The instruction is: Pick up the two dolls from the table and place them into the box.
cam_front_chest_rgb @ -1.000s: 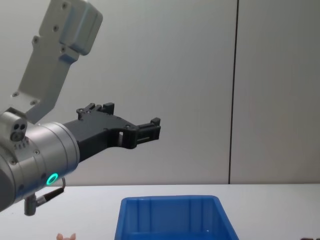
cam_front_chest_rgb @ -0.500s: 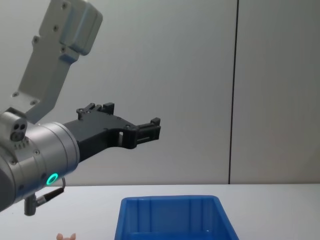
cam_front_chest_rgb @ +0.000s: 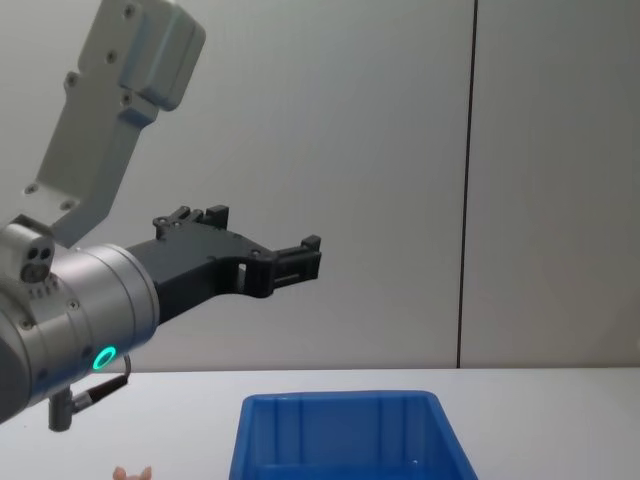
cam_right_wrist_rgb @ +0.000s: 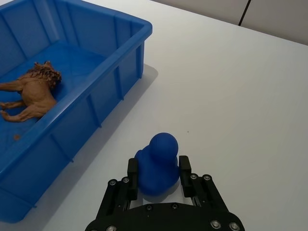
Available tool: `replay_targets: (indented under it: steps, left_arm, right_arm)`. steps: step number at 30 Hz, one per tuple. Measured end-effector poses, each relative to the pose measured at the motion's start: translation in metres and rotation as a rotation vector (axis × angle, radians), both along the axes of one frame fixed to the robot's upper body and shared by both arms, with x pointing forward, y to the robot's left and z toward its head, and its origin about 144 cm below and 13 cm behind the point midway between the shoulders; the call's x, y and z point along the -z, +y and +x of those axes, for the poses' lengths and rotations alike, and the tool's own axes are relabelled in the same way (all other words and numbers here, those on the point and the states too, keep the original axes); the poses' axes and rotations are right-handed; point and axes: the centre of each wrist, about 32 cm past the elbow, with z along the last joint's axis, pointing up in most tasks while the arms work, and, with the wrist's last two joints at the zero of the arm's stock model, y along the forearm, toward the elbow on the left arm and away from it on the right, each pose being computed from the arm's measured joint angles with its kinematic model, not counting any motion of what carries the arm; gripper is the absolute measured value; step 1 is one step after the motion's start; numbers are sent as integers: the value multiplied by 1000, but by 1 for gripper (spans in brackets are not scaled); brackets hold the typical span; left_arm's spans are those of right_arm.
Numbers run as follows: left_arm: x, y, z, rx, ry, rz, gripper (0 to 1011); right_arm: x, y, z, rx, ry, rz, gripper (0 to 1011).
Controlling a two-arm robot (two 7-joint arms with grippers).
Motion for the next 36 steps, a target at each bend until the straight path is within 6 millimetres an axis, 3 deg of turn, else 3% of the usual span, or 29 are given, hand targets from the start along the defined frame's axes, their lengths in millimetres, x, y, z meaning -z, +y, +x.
replay_targets:
  steps: [12,26,36]
  left_arm:
    - [0,0,0,0,0,0,1001]
    - [0,0,0,0,0,0,1001]
    - [0,0,0,0,0,0,1001]
  right_arm:
    - [-6,3,3,-13,-41,32,412]
    - [-42,17,3,-123,-180,132,324]
    - [-65,45,-2,-262,-237,176,287]
